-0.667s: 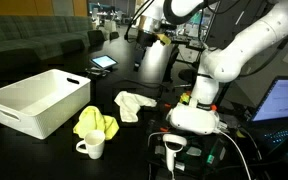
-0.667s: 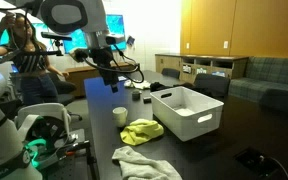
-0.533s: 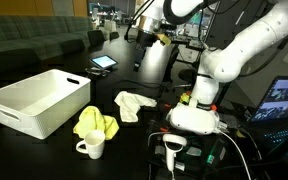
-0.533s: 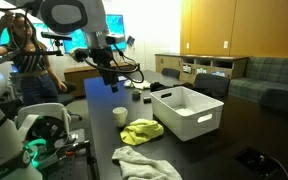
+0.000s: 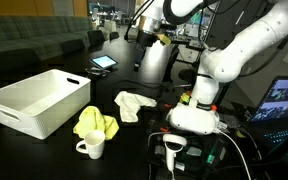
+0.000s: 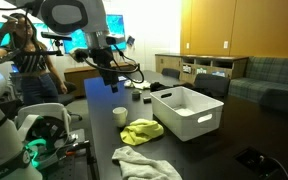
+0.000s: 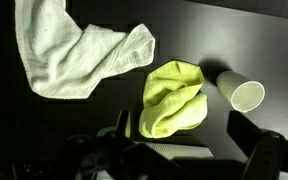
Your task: Pick up the white towel and put it in the basket , pick up the marker and put it in the cup, then, pick up the yellow towel and put it in the basket, and finally pick up the masking tape and put it in the cup
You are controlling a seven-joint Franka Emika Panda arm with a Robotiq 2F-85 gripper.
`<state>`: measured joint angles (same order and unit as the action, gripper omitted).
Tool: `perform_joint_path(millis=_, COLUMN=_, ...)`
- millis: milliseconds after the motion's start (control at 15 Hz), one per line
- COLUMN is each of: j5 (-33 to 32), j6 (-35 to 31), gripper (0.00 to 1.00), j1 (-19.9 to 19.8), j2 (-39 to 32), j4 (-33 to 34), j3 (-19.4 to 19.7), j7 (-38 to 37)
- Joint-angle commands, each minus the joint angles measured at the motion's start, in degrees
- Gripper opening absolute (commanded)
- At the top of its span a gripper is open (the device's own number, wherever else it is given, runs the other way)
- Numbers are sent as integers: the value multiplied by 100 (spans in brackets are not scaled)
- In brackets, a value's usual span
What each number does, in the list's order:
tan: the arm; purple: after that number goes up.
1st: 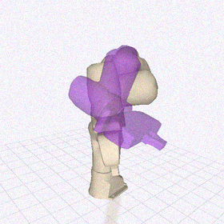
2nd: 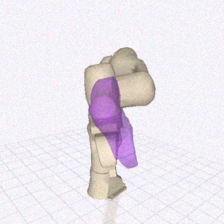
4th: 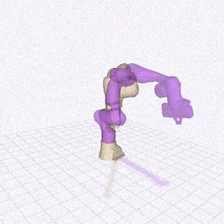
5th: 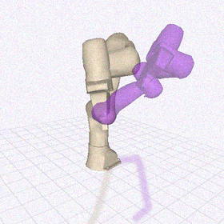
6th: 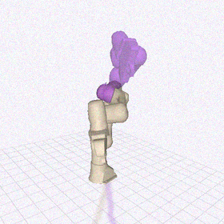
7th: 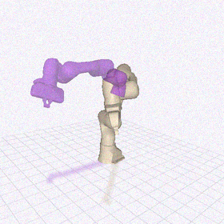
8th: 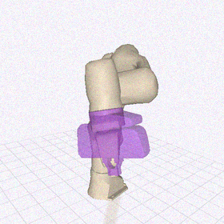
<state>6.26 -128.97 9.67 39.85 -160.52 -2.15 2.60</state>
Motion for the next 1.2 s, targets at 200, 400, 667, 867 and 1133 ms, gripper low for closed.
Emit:
perform_joint_path(millis=200, j5=63, j6=-174, gripper=100, j1=34, j2=-1323, j4=386, j3=-13, j7=190)
perform_joint_path(millis=400, j5=122, j6=-515, gripper=100, j1=47, j2=-2177, j4=560, j3=-20, j7=295)
perform_joint_path(millis=667, j5=310, j6=-1072, gripper=100, j1=135, j2=-3228, j4=796, j3=-45, j7=599)
perform_joint_path(millis=867, j5=786, j6=-1301, gripper=100, j1=174, j2=-3884, j4=971, j3=-98, j7=1013)
perform_joint_path(millis=1133, j5=1684, j6=-1642, gripper=100, j1=58, j2=-4587, j4=1052, j3=-342, j7=1628)
